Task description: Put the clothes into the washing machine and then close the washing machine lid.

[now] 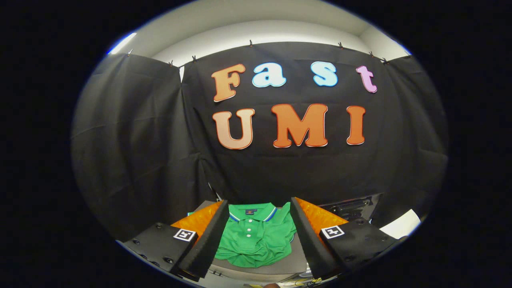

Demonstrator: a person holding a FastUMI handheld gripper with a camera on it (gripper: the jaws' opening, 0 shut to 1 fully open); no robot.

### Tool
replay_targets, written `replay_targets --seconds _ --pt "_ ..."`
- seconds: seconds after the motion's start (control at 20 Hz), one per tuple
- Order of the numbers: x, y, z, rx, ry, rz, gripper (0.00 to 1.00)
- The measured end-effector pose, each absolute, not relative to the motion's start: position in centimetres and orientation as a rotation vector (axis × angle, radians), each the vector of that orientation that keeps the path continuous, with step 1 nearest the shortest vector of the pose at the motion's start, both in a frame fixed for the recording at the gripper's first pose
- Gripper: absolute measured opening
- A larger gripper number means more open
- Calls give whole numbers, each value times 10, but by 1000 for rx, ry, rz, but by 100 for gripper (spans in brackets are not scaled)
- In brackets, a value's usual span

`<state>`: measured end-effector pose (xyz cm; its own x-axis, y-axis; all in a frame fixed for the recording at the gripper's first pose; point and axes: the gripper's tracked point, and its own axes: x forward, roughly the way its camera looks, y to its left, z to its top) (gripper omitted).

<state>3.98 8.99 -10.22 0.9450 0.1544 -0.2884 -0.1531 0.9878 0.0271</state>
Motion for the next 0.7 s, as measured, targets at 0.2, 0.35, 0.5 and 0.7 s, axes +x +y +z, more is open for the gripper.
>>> replay_targets --seconds 0.2,0.35,0.5,0.7 --pt "56 114 -156 -32 379 173 98" --pt "70 120 -192 -42 434 168 98" --pt "83 120 -226 -68 491 152 98" --pt "84 118 -263 -68 565 158 99"
